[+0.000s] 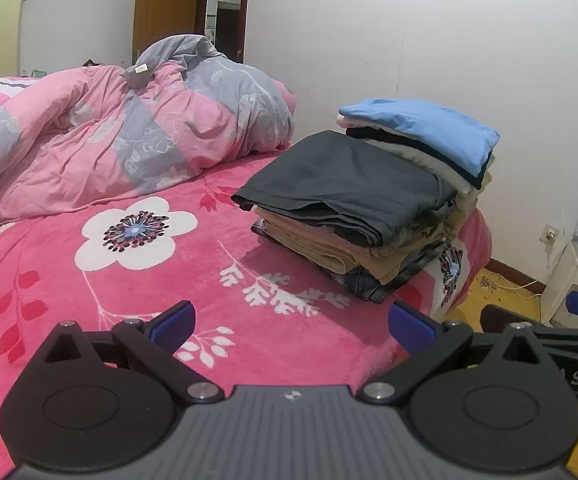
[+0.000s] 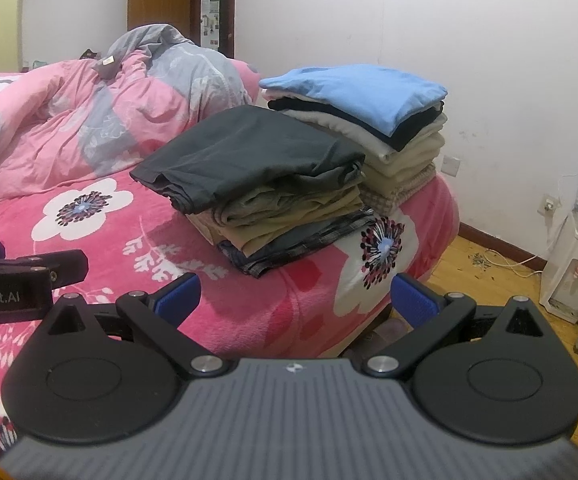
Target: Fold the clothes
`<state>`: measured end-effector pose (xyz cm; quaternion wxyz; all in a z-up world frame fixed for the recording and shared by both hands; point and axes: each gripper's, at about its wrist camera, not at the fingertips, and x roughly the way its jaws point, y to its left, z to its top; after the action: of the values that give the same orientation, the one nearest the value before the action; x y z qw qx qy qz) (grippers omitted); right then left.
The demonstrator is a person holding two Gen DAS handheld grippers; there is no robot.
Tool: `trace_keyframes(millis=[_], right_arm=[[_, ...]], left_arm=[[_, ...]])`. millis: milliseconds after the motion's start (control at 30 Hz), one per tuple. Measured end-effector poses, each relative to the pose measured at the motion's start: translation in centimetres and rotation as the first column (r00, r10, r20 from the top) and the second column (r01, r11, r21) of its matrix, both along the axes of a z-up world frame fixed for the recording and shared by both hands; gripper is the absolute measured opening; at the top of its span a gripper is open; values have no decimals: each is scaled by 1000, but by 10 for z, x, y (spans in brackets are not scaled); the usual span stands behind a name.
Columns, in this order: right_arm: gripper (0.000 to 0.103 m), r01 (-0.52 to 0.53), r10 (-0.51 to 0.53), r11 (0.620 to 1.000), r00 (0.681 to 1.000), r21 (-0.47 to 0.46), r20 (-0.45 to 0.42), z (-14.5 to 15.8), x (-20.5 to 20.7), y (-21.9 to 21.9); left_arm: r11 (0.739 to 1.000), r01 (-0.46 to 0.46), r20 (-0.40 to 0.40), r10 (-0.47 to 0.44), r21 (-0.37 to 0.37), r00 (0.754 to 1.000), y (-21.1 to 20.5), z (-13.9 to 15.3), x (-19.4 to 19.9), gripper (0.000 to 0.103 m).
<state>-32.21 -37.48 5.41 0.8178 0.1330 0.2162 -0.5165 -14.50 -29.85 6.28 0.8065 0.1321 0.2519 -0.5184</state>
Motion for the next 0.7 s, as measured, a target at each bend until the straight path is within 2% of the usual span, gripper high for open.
trace_keyframes(millis=[700], right_arm=[[102, -1, 1, 1000, 1000, 14, -6, -3, 3, 0]], left_arm=[[1000, 6, -4, -6, 12, 1000, -2, -4, 1, 103]])
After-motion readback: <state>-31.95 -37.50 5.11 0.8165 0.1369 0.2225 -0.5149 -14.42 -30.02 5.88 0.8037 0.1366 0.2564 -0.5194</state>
